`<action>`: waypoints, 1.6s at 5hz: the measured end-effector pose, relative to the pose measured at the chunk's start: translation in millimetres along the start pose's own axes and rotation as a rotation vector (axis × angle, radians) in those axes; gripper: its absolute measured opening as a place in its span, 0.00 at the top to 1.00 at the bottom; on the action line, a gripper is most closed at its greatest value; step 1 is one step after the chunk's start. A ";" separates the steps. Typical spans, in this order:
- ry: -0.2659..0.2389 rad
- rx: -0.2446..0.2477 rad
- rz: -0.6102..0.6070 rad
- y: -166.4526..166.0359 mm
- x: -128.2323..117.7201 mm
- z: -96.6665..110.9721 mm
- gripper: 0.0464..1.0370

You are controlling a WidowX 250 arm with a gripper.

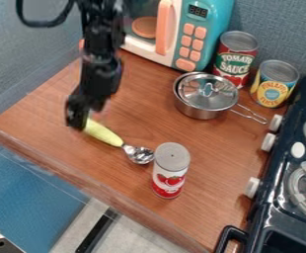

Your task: Move the yellow spoon to the front of the microwave

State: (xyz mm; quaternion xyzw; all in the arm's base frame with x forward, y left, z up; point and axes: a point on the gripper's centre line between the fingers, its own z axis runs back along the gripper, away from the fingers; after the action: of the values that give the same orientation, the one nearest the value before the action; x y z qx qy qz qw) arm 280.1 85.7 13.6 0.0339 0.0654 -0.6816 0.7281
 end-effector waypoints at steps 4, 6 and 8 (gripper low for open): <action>-0.201 0.062 -0.121 1.8 18.3 -23.0 0.39; -0.249 0.138 0.033 -2.8 6.3 -6.7 0.66; -0.252 0.213 0.427 -8.4 -6.6 34.4 0.66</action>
State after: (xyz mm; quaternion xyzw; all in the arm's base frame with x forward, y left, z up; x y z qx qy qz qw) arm 272.9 86.8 48.9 0.0382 -0.1066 -0.5144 0.8501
